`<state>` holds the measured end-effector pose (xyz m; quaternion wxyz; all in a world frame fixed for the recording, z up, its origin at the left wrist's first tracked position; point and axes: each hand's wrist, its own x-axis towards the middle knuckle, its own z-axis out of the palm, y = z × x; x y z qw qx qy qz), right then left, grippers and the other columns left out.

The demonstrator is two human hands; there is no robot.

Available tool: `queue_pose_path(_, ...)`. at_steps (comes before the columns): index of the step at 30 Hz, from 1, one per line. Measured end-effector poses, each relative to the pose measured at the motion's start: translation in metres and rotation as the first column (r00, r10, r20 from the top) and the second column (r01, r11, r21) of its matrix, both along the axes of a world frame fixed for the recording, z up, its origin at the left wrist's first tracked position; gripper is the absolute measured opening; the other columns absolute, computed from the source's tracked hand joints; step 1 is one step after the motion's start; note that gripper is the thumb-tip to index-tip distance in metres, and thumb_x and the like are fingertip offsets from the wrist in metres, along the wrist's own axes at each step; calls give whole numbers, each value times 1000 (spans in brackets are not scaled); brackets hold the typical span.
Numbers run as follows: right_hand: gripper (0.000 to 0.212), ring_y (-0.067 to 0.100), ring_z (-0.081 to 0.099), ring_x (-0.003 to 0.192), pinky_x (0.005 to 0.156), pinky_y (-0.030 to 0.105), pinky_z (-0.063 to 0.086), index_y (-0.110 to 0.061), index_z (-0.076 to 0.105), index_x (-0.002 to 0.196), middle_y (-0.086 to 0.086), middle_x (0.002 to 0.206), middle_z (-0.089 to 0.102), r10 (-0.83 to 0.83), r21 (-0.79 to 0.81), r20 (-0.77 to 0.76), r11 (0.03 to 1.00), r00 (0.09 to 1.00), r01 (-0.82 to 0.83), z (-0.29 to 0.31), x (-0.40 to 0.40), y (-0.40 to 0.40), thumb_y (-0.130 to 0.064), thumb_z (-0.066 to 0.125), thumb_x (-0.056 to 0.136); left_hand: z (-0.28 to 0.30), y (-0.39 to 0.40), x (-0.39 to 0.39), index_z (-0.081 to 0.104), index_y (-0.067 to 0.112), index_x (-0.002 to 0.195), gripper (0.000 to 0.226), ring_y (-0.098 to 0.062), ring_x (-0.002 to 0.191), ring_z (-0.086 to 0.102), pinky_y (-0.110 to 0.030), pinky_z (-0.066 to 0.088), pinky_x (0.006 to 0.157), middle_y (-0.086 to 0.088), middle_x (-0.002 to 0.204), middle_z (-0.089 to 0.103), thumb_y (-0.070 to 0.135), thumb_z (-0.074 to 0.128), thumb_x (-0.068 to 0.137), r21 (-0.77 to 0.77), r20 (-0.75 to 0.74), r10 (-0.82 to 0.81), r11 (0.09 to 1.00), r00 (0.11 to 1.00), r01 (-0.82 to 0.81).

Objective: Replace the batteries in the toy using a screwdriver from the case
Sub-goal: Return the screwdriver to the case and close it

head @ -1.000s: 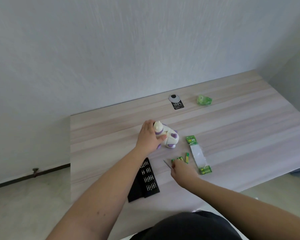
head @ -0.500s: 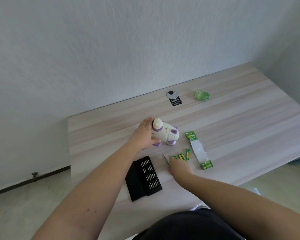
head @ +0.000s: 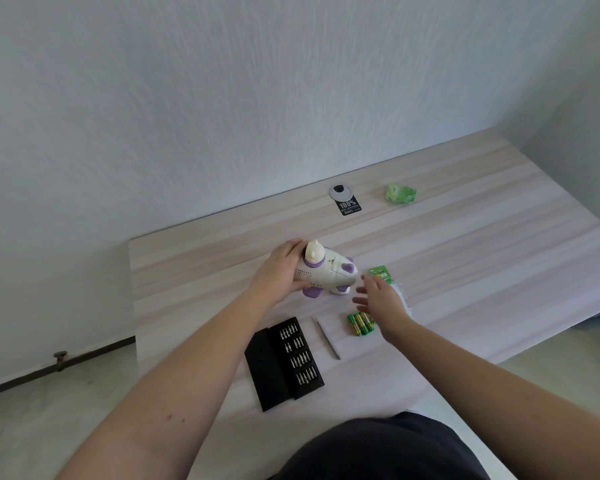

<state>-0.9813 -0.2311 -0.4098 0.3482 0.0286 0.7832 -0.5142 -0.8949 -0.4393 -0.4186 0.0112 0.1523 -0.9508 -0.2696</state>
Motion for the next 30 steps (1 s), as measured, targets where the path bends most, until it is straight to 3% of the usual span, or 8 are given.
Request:
queue_pose_path(2, 26, 23, 67, 92, 87, 40, 56, -20, 56, 115, 7, 105, 66, -21, -153, 89, 988, 996, 34, 9, -5, -6, -33, 37, 102, -2, -2, 1, 36, 18, 146, 97, -25, 134, 41, -33, 34, 111, -4, 148, 35, 32, 87, 64, 35, 1, -4, 999, 1000, 4)
queue_pose_path(4, 25, 20, 70, 90, 88, 38, 56, -21, 60, 113, 7, 106, 68, 36, -201, 66, 979, 997, -22, 9, -7, -12, -33, 43, 100, -3, -2, 3, 35, 20, 146, 94, -25, 133, 42, -30, 35, 107, -6, 150, 31, 29, 85, 67, 79, -4, 17, 997, 1000, -17)
queue_pose_path(10, 40, 14, 70, 92, 88, 33, 55, -18, 52, 130, 3, 102, 70, 93, -188, -9, 978, 996, -93, 5, -8, -29, -39, 53, 96, 4, -8, 10, 41, 18, 143, 86, -24, 122, 49, -33, 44, 93, -3, 141, 40, 27, 83, 69, 82, -50, 76, 994, 996, -72)
queue_pose_path(16, 47, 15, 61, 106, 100, 36, 48, -18, 35, 142, 1, 126, 59, 160, -210, 32, 966, 987, -150, 4, -10, -59, -30, 48, 99, 2, -17, 22, 41, 19, 141, 80, -26, 121, 48, -36, 45, 95, -4, 138, 41, 26, 82, 72, 43, -111, 227, 974, 968, -223)
queue_pose_path(19, 51, 15, 59, 107, 104, 40, 45, -20, 33, 144, -7, 128, 54, 209, -193, 43, 961, 977, -197, -1, -13, -74, -33, 49, 98, 1, -20, 28, 43, 18, 138, 81, -28, 114, 51, -39, 49, 88, -4, 130, 45, 28, 83, 69, 24, -108, 305, 952, 946, -304)
queue_pose_path(26, 38, 19, 60, 103, 93, 42, 52, -26, 49, 132, -9, 116, 60, 316, -15, -111, 948, 942, -319, -5, -17, -76, -34, 48, 95, 2, -19, 31, 43, 19, 137, 80, -29, 113, 51, -43, 51, 85, -5, 126, 45, 31, 82, 69, 35, -90, 370, 929, 925, -368)
queue_pose_path(28, 37, 18, 61, 93, 84, 37, 53, -22, 48, 130, -2, 113, 61, 352, 145, -167, 933, 921, -330, -10, -14, -67, -31, 48, 95, 0, -21, 31, 43, 20, 136, 79, -30, 111, 51, -46, 51, 84, -5, 125, 45, 32, 82, 69, 40, -84, 369, 930, 926, -366)
queue_pose_path(30, 32, 20, 62, 86, 75, 33, 51, -18, 51, 124, 4, 106, 64, 491, 342, -157, 841, 857, -419, -18, -4, -55, -30, 48, 95, 0, -21, 30, 43, 21, 136, 78, -29, 111, 51, -45, 51, 83, -4, 125, 45, 32, 81, 68, 38, -69, 377, 926, 923, -376)
